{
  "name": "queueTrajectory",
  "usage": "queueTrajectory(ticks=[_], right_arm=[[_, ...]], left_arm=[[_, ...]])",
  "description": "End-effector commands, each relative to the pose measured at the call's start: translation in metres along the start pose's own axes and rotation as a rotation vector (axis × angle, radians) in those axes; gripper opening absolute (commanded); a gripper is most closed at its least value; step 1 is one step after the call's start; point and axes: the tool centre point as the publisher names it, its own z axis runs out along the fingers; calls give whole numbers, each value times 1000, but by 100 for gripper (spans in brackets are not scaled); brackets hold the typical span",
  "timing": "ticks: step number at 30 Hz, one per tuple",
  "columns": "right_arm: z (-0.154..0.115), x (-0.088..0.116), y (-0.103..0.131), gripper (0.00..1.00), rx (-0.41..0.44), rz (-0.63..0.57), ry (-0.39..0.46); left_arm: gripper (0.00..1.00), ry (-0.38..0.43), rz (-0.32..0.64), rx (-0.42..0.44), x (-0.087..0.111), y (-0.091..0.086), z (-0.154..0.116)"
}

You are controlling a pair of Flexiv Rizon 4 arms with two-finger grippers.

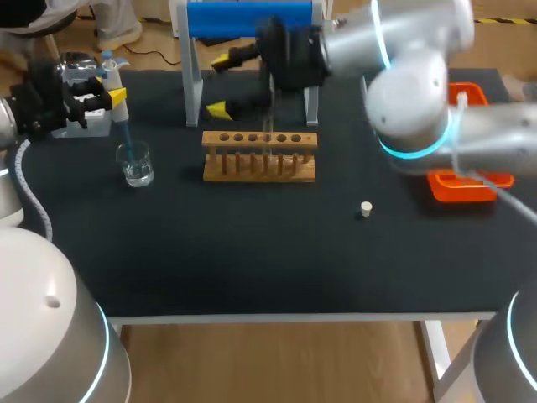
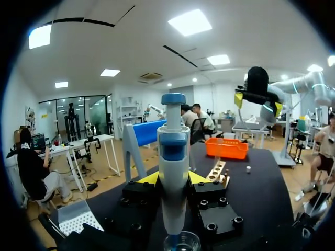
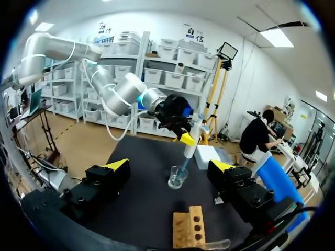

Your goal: Invert the test tube, pick up the pipette, mount the tip to pipette, aspirate from beaker and dispense into the tube, eject the tip, return the pipette, and cap with the stopper.

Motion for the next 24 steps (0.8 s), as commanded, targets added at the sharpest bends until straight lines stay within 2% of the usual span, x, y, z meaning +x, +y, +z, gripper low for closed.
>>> queueTrajectory(ticks=[1,3,24], right_arm=[[36,-25,13,100,170,2,197],[44,-29,17,100,168,-2,186],[44,-29,17,100,168,-2,186]], left_arm=[[0,-2,1,0,1,0,0],[0,-2,1,0,1,0,0],[0,-2,1,0,1,0,0]])
